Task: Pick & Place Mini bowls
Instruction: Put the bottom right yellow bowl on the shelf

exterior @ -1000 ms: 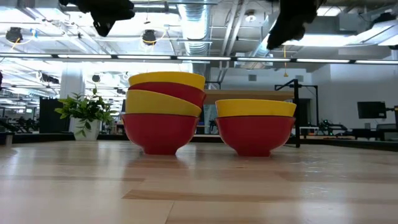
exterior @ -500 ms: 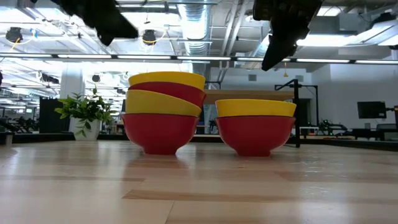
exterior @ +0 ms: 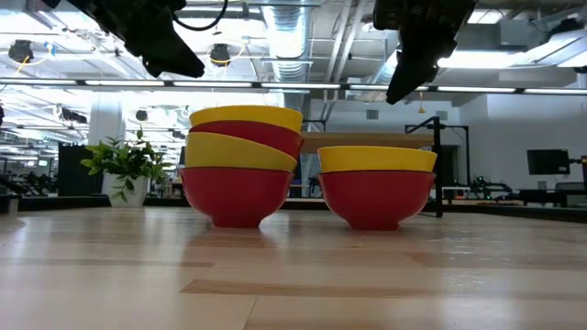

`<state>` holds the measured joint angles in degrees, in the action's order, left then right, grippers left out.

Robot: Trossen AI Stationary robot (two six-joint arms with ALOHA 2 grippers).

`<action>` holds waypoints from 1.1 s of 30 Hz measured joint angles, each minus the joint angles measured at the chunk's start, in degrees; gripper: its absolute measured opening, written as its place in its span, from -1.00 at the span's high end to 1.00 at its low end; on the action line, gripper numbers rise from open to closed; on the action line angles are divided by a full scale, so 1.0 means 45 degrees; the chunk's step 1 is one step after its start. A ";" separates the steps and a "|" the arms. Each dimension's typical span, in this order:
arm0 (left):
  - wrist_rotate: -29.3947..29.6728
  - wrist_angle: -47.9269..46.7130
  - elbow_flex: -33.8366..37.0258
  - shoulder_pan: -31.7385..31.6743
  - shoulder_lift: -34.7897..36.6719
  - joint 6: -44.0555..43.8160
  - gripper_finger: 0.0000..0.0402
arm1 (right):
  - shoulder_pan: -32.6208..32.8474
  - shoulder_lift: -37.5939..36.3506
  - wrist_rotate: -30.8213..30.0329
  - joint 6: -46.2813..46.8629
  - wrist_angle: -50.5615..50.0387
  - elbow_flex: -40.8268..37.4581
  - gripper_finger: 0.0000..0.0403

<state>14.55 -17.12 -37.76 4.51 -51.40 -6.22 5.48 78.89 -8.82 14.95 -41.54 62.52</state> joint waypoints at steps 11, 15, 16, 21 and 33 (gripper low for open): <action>-0.0005 0.0017 0.0000 0.0000 0.0000 -0.0053 0.46 | 0.0065 0.0000 0.0921 0.1118 0.0000 0.0000 0.47; -0.0005 0.0058 0.0000 0.0000 0.0000 -0.0053 0.46 | 0.0443 0.0024 0.2187 0.1434 0.0005 0.0000 0.47; -0.0007 0.0063 0.0000 0.0000 0.0000 -0.0053 0.46 | 0.0594 0.0029 0.2378 0.1377 0.0000 0.0000 0.47; -0.0010 0.0107 0.0000 0.0000 0.0000 -0.0053 0.46 | 0.1204 0.0029 0.2533 0.1002 0.0005 0.0000 0.47; -0.1346 0.2334 0.0000 0.0005 0.0005 0.0356 0.46 | 0.1086 0.0034 0.2181 0.0891 0.0500 0.0000 0.47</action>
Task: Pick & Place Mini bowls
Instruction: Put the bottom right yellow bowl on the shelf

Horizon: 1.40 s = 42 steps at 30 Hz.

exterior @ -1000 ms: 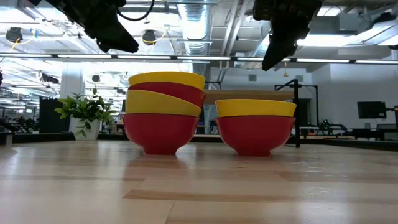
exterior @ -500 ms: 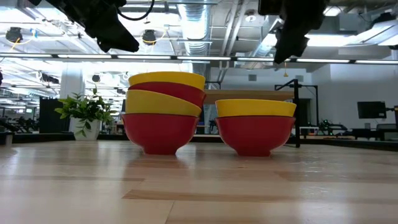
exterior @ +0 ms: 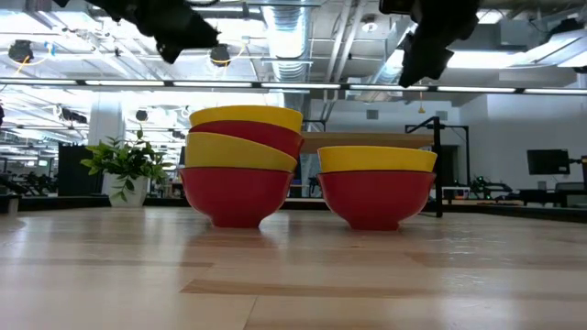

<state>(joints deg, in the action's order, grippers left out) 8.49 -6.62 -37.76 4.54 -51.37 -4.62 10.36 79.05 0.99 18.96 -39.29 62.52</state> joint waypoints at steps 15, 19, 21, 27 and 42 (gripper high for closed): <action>-0.2389 0.0395 0.0000 0.0000 0.0005 0.0212 0.46 | 0.0002 0.0000 -0.0007 -0.0356 0.0452 0.0000 0.47; -0.2472 0.0389 0.0000 0.0000 0.0000 0.0212 0.46 | 0.0002 0.0000 -0.1089 -0.0350 0.0239 0.0000 0.47; -0.2472 0.0381 0.0000 0.0000 0.0000 0.0212 0.46 | -0.0081 0.0000 -0.1859 -0.0341 0.0039 0.0000 0.47; -0.2472 0.0381 0.0000 -0.0002 0.0000 0.0160 0.46 | -0.0554 0.0069 -0.2220 0.0112 -0.0301 0.0000 0.47; -0.2472 0.0387 0.0005 0.0000 -0.0005 -0.0084 0.46 | -0.0756 0.2885 -0.1579 -0.0612 -0.0165 -0.0015 0.47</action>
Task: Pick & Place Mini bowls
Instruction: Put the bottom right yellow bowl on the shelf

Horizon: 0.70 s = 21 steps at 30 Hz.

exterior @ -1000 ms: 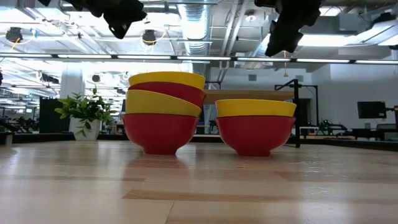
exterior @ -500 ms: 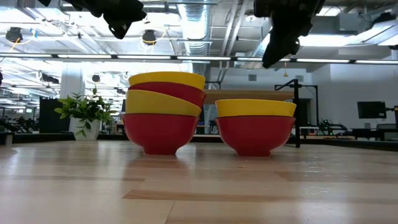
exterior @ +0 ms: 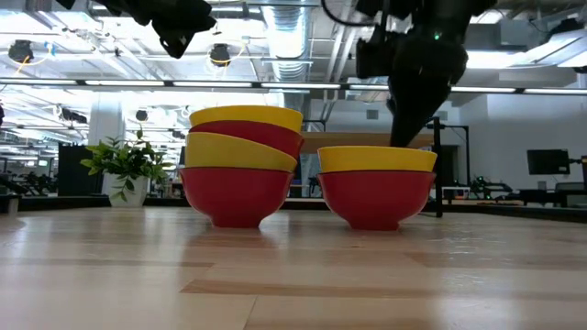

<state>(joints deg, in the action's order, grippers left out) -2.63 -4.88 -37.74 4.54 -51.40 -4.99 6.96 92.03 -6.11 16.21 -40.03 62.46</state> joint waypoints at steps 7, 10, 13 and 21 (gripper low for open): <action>0.0000 -0.0001 0.0000 -0.0002 0.0000 -0.0002 0.46 | -0.0025 0.0257 -0.0005 -0.0034 0.0106 0.0005 0.47; 0.0000 -0.0001 0.0000 -0.0004 0.0000 -0.0001 0.46 | -0.0087 0.0200 0.0028 0.0004 0.0098 0.0009 0.47; -0.0002 -0.0001 0.0000 -0.0003 0.0000 0.0000 0.46 | -0.0169 0.0227 0.0039 0.0053 0.0069 0.0010 0.47; 0.0000 -0.0001 0.0000 -0.0001 0.0000 0.0000 0.46 | -0.0248 0.0233 0.0083 0.0064 0.0030 0.0010 0.67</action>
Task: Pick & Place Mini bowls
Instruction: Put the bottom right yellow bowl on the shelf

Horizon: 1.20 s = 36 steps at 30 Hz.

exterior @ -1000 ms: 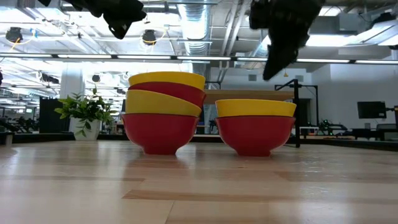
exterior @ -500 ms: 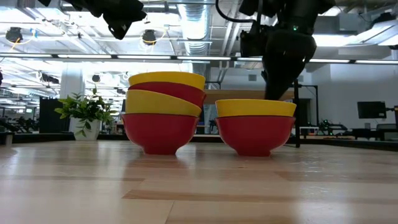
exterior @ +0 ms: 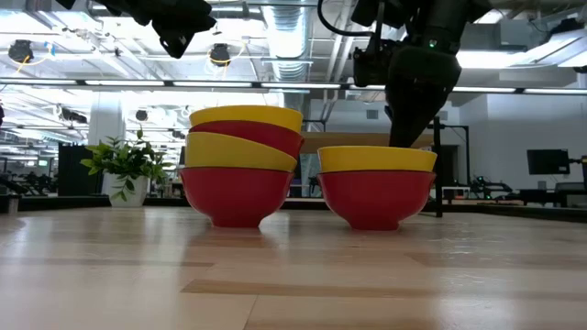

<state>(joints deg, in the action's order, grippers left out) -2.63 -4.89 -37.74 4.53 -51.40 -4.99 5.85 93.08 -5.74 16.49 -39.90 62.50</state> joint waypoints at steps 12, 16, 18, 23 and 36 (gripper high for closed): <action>0.0000 -0.0018 0.0000 0.0001 0.0000 0.0000 0.46 | 0.0000 0.0005 0.0005 0.0023 -0.0030 0.0000 0.98; 0.0000 -0.0039 0.0000 0.0001 0.0000 0.0000 0.46 | 0.0000 0.0005 0.0009 0.0028 -0.0020 0.0000 0.98; 0.0000 -0.0043 0.0000 0.0000 0.0000 0.0000 0.46 | 0.0000 0.0005 0.0156 0.0028 -0.0020 0.0000 0.99; 0.0000 -0.0044 0.0000 -0.0004 0.0000 0.0000 0.46 | 0.0000 -0.0005 0.0393 0.0032 -0.0019 0.0000 1.00; 0.0000 -0.0049 0.0000 0.0001 0.0000 0.0000 0.46 | 0.0000 -0.0026 0.0675 -0.0287 -0.0765 0.1229 1.00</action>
<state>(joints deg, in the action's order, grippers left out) -2.63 -5.10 -37.74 4.54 -51.40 -4.99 5.85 92.96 -2.70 15.20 -43.34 68.03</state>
